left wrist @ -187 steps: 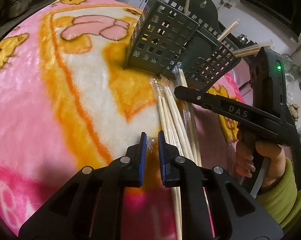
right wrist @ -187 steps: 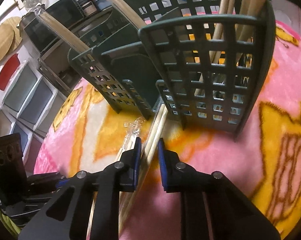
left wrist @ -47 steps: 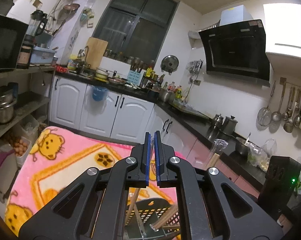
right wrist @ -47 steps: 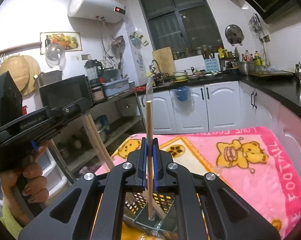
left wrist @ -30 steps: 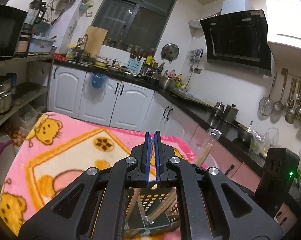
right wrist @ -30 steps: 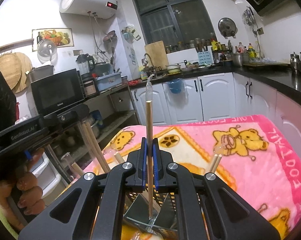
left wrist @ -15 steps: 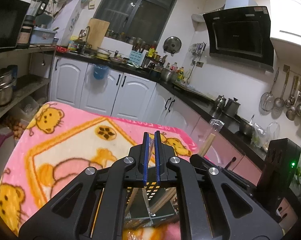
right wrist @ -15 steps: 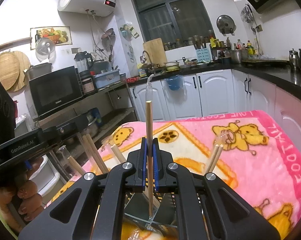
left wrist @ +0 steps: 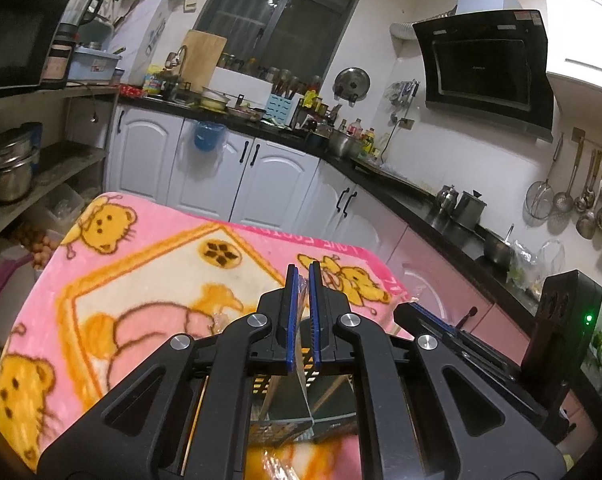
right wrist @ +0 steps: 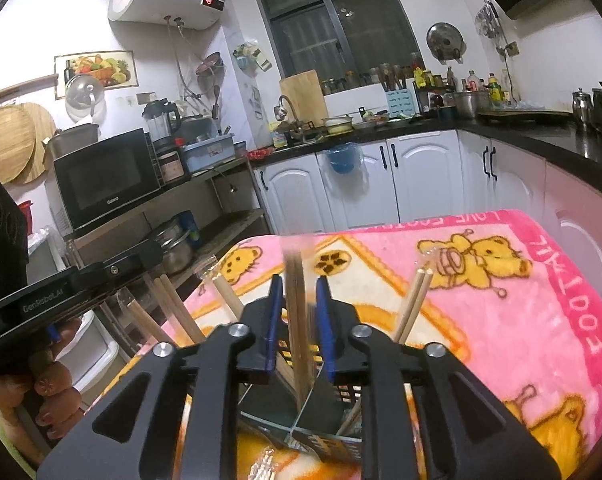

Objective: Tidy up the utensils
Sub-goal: 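Withdraw both open tools from the caddy toward the chopstick pile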

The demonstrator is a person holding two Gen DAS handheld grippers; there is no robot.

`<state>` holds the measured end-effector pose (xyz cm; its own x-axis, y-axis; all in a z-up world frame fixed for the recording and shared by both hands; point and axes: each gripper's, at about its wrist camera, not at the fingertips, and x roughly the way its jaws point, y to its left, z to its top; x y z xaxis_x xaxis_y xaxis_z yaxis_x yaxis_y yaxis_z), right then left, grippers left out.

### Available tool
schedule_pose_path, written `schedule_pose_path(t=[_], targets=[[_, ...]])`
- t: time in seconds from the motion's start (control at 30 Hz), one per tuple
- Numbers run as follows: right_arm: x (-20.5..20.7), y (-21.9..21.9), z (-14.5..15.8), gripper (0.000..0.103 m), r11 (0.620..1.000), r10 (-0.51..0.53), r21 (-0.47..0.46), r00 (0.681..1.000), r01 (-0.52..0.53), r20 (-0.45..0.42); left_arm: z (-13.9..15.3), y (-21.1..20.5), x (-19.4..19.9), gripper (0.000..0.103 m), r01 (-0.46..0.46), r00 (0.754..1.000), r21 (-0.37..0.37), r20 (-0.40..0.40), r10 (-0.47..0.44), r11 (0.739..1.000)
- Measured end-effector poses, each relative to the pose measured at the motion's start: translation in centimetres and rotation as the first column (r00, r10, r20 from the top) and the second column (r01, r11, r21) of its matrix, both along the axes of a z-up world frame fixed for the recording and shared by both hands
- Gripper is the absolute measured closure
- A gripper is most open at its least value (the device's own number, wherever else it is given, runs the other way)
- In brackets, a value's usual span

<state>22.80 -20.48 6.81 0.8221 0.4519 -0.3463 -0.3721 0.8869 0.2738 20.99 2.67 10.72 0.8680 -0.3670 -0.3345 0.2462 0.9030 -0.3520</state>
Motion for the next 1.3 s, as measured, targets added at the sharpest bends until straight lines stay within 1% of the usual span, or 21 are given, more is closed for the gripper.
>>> schedule_pose_path(t=[0.17,0.27,0.33,0.47,0.57,0.63,0.67,0.77,0.83,1.0,1.17,1.23,1.3], targets=[[-0.3,-0.3,-0.1,0.083,1.000,0.001,0.000,1.000,-0.001,-0.007,-0.1,0.1,-0.1,0.099,-0.003,1.000,-0.005,-0.005,0.003,1.000],[-0.6,-0.5,-0.1,0.083,1.000,0.006,-0.003,1.000,-0.006,-0.012,-0.2,0.1,-0.2,0.094,-0.004,1.000,-0.006,-0.007,0.004,1.000],[-0.8,-0.6,-0.1,0.083,1.000,0.011,-0.005,1.000,-0.011,-0.015,-0.3,0.2,-0.4,0.089,-0.004,1.000,-0.008,-0.011,0.004,1.000],[-1.1,-0.7,-0.1,0.082,1.000,0.018,-0.005,1.000,-0.018,-0.022,-0.5,0.5,-0.8,0.083,-0.008,1.000,-0.017,-0.018,0.007,1.000],[-1.4,-0.6,0.1,0.082,1.000,0.023,-0.010,0.999,-0.023,-0.023,-0.5,0.6,-1.0,0.076,-0.009,1.000,-0.024,-0.023,0.009,1.000],[-1.7,-0.7,0.2,0.078,1.000,0.024,-0.015,0.999,-0.025,-0.022,-0.2,0.7,-1.4,0.069,-0.008,1.000,-0.024,-0.013,0.007,1.000],[-1.8,-0.7,0.2,0.077,1.000,0.024,-0.017,1.000,-0.024,-0.020,-0.1,0.7,-1.5,0.068,-0.007,1.000,-0.022,-0.010,0.007,1.000],[-2.0,-0.7,0.3,0.077,0.999,0.027,-0.018,0.999,-0.028,-0.021,0.4,0.6,-1.9,0.062,-0.004,1.000,-0.021,0.004,0.004,1.000],[-2.3,-0.8,0.4,0.076,0.999,0.030,-0.022,0.999,-0.031,-0.019,0.8,0.5,-2.2,0.056,0.000,1.000,-0.020,0.008,0.000,1.000],[-3.1,-1.0,0.9,0.074,0.998,0.047,-0.030,0.999,-0.047,-0.018,1.3,0.4,-2.8,0.045,-0.003,1.000,-0.017,0.009,0.003,1.000],[-4.0,-1.2,1.5,0.071,0.998,0.053,-0.037,0.999,-0.053,0.000,1.5,0.3,-3.3,0.041,-0.004,1.000,-0.015,0.012,0.004,1.000],[-4.2,-1.2,1.8,0.071,0.998,0.049,-0.040,0.999,-0.048,0.011,1.6,0.3,-3.6,0.036,-0.003,1.000,-0.010,0.019,0.003,1.000],[-4.2,-1.2,2.2,0.070,0.998,0.049,-0.036,0.999,-0.049,0.014,1.9,0.2,-4.0,0.035,-0.002,1.000,-0.007,0.030,0.003,1.000]])
